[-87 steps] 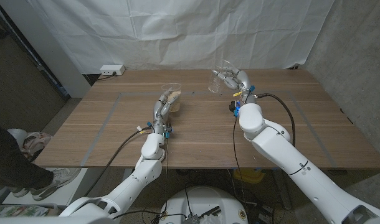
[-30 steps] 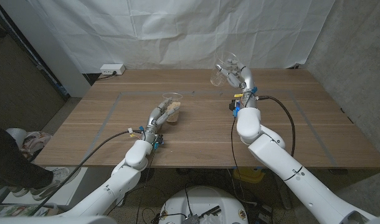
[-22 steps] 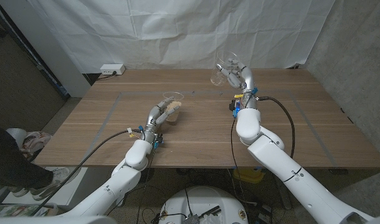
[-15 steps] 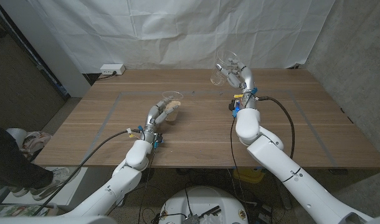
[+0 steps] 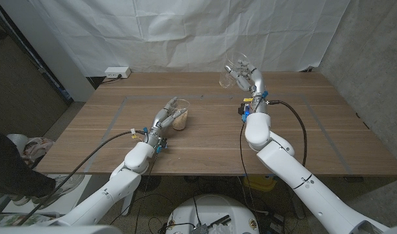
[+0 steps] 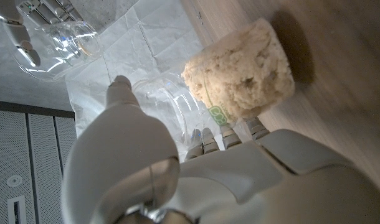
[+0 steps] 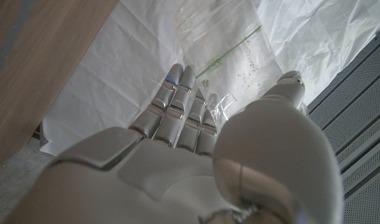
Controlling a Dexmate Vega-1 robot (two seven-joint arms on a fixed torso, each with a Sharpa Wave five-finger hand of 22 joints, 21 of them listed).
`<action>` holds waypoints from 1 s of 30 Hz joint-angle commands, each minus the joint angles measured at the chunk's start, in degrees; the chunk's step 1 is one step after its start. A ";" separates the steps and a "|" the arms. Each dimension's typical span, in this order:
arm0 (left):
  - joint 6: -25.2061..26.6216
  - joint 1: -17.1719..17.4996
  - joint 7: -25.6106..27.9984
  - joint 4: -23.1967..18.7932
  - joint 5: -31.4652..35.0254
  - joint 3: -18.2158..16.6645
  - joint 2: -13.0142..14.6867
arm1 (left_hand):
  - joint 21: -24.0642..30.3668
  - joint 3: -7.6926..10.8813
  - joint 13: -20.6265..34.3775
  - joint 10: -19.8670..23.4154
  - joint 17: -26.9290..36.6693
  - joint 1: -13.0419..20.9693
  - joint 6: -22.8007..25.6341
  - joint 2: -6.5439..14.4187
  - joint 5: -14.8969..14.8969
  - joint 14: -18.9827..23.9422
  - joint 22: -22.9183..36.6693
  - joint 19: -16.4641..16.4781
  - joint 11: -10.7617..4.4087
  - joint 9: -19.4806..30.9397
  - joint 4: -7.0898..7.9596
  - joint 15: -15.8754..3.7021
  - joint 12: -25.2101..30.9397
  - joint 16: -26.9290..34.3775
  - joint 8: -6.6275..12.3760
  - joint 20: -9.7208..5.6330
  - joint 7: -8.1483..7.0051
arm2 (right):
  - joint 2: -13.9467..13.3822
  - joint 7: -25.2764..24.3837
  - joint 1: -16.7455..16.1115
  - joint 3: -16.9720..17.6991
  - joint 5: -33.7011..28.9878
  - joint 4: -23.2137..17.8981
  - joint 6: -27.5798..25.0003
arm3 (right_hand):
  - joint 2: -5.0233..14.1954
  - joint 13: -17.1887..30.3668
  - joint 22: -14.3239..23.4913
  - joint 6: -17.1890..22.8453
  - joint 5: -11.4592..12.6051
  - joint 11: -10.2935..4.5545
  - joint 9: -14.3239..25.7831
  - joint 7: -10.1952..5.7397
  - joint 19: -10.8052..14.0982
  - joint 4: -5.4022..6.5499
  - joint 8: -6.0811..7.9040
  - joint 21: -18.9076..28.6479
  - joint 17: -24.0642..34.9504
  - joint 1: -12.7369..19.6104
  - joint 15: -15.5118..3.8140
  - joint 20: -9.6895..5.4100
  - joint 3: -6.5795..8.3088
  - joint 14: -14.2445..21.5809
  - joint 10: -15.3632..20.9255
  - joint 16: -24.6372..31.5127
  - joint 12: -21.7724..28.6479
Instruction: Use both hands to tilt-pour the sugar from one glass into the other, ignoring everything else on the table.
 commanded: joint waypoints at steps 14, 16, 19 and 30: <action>-0.48 -1.02 -11.10 -2.11 -3.94 0.77 4.49 | -3.10 -5.40 0.70 -13.68 0.51 -1.73 -15.16 -0.56 3.10 -12.58 0.37 -7.77 6.24 -0.13 1.77 4.78 0.33 -0.92 0.21 1.58 5.07 | 0.58 0.42 -0.21 -0.20 -0.73 -0.73 -2.40 | 0.46 0.19 0.00 -0.11 0.45 0.11 0.23 0.12 -0.12 0.45 -0.06 0.46 0.30 0.30 -8.62 -3.76 -0.11 0.56 0.18 -0.34 -0.30; -0.39 -0.47 -11.69 -3.57 -4.31 0.48 5.39 | -3.93 -6.26 0.81 -15.59 0.36 -2.01 -17.72 -0.46 3.57 -15.51 0.34 -9.53 7.28 -0.16 2.11 5.59 0.43 -1.02 0.11 1.58 6.09 | 0.66 0.28 -0.30 -0.37 -0.87 -0.77 -2.88 | 0.42 0.19 -0.01 -0.10 0.45 0.08 0.22 0.13 -0.12 0.45 -0.07 0.48 0.32 0.33 -8.65 -3.79 -0.11 0.59 0.16 -0.35 -0.32; -0.25 0.58 -11.70 -5.98 -4.42 -0.17 6.77 | -4.98 -7.51 0.94 -19.03 0.04 -2.54 -20.92 -0.03 4.28 -19.65 0.35 -11.72 9.64 -0.16 2.75 7.86 0.36 -1.05 0.24 1.61 6.95 | 0.77 0.18 -0.42 -0.62 -0.97 -0.94 -3.59 | 0.44 0.21 -0.02 -0.12 0.47 0.01 0.23 0.14 -0.15 0.48 -0.07 0.52 0.34 0.35 -8.66 -3.75 -0.09 0.55 0.16 -0.41 -0.32; -1.68 6.01 -8.15 -12.56 -4.63 -3.56 9.09 | -7.34 -10.51 1.22 -25.74 -0.45 -4.10 -28.75 1.64 5.69 -26.16 0.61 -16.97 14.26 -0.25 4.62 9.41 0.71 -0.44 0.35 1.67 8.14 | 0.06 2.67 -1.23 -2.21 1.04 0.25 -4.31 | 0.47 0.24 -0.05 -0.22 0.53 0.11 0.25 0.26 -0.22 0.55 -0.11 0.63 0.46 0.44 -8.67 -3.72 -0.03 0.53 0.09 -0.52 -0.38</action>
